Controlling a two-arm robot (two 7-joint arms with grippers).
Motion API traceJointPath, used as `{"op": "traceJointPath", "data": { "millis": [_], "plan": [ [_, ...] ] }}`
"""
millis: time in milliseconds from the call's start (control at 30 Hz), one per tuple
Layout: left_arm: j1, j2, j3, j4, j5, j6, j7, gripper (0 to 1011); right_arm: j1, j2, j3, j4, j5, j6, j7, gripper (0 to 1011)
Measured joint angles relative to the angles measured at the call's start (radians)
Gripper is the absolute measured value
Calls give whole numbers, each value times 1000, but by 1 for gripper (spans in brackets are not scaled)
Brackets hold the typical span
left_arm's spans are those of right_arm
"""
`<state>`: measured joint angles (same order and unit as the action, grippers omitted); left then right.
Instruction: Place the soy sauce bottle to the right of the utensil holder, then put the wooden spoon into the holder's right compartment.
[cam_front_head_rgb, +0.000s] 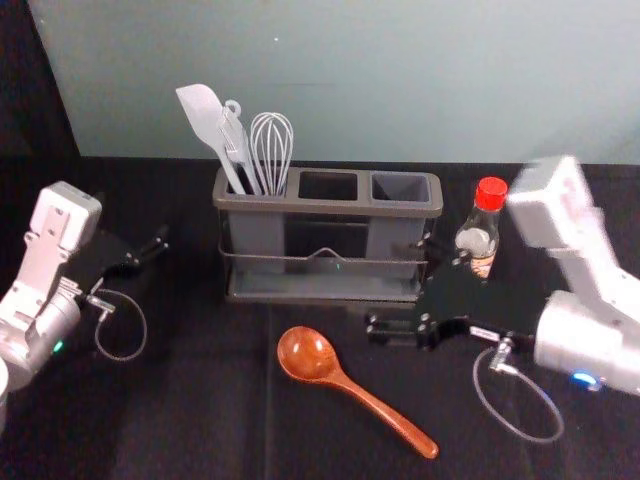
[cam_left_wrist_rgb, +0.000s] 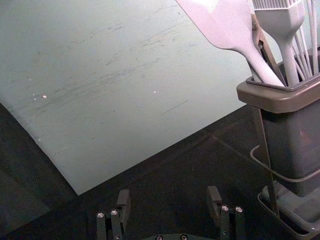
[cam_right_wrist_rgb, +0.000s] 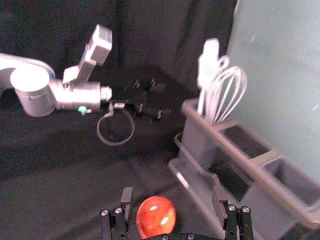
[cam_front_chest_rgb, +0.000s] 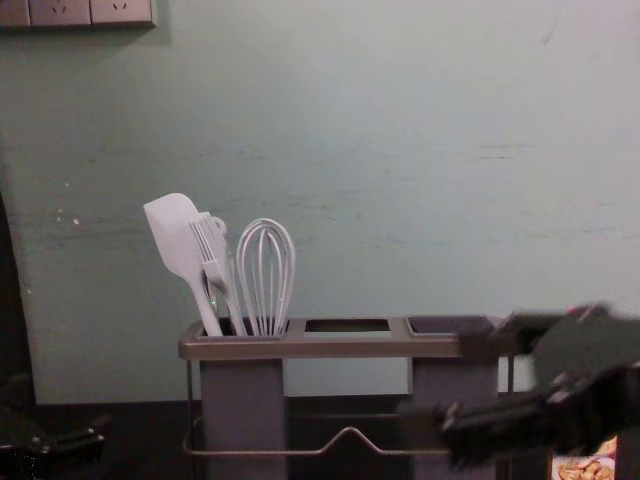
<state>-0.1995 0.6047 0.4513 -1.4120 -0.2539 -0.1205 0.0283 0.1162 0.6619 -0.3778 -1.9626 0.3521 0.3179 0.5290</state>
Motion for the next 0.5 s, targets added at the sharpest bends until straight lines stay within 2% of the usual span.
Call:
{"op": "traceJointPath", "data": {
  "millis": [33, 133, 233, 500],
  "plan": [
    [0, 0, 0, 0, 0, 0, 0, 1005, 26, -10, -27, 7, -2, 49, -2, 1004],
    [0, 0, 0, 0, 0, 0, 0, 1005, 64, -27, -62, 20, -4, 121, -9, 1004],
    [0, 0, 0, 0, 0, 0, 0, 1005, 120, -59, -110, 52, -7, 221, -25, 1004],
    [0, 0, 0, 0, 0, 0, 0, 1005, 210, -109, -188, 121, -25, 332, -46, 1004]
  ]
}}
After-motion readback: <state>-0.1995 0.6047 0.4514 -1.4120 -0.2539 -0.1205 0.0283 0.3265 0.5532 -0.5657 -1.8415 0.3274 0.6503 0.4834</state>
